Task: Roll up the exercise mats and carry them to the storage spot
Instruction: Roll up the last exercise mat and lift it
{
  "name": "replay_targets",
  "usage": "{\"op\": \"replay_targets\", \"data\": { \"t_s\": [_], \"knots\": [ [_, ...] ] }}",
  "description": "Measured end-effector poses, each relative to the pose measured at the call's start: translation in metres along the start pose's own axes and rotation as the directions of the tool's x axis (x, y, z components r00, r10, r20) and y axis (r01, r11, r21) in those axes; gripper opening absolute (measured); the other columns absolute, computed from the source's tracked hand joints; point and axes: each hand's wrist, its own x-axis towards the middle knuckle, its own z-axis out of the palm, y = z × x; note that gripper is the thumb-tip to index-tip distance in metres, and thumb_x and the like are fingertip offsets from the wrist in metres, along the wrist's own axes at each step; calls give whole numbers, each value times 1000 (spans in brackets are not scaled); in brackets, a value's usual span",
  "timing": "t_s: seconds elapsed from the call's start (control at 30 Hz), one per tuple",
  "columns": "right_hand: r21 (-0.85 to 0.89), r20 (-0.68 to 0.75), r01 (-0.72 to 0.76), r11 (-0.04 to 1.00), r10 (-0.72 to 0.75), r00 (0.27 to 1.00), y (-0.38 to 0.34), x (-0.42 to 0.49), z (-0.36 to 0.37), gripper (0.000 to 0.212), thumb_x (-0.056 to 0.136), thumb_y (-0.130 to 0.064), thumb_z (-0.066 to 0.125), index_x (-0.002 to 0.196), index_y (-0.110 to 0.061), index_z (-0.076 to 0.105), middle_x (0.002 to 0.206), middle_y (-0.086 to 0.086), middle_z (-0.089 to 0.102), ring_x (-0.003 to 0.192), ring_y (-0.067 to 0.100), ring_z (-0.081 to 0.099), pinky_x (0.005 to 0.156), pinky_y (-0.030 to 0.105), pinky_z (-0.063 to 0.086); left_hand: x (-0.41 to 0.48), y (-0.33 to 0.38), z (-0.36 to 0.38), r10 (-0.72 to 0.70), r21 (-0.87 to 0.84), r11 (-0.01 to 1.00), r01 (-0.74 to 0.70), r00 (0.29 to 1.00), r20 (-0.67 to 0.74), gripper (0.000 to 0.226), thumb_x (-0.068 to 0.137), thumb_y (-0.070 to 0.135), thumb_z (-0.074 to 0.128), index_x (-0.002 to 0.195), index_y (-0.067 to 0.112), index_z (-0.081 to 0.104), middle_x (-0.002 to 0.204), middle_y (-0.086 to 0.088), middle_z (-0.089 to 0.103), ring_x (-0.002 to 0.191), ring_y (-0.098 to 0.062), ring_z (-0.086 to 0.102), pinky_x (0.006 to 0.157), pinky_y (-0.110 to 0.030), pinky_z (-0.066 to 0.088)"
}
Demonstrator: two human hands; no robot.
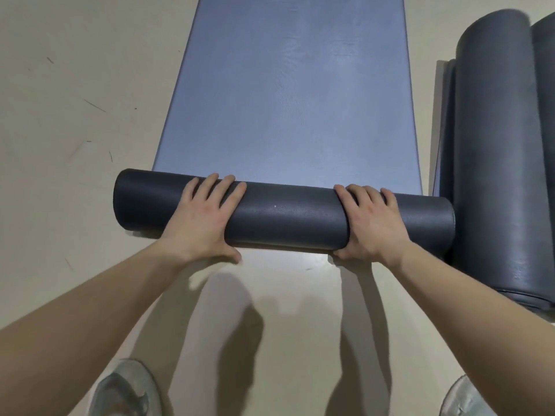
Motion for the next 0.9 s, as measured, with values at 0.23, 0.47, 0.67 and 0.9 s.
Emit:
{"op": "replay_targets", "data": {
  "t_s": [0.23,0.47,0.67,0.9],
  "knots": [
    [136,348,59,989,-104,932,1,0,-35,130,43,-85,75,151,-30,26,135,1,54,117,27,56,107,48,42,-1,2,-33,38,-73,997,-22,972,230,108,51,66,72,144,31,30,130,3,54,109,-24,58,99,-42,47],
    [63,151,53,997,-62,987,-62,-108,1,118,64,-74,75,157,-25,21,156,3,36,142,28,35,120,53,20,-56,-1,-43,89,-290,949,125,775,626,116,45,64,87,144,40,33,121,12,56,106,-16,56,94,-38,49],
    [196,351,60,979,-127,928,-43,-55,-36,110,50,-72,81,144,-37,36,128,-6,57,113,24,58,100,45,46,-91,31,-35,-128,-135,975,178,941,314,125,56,87,67,157,34,16,158,4,35,143,-26,35,121,-48,23],
    [19,-48,16,1000,-15,999,-42,-77,-20,97,77,-78,62,154,-26,34,145,8,51,130,33,50,118,54,29,-43,-3,-50,-113,-360,885,294,888,446,109,54,84,76,148,42,40,137,9,59,118,-21,57,102,-42,45]
  ]
}}
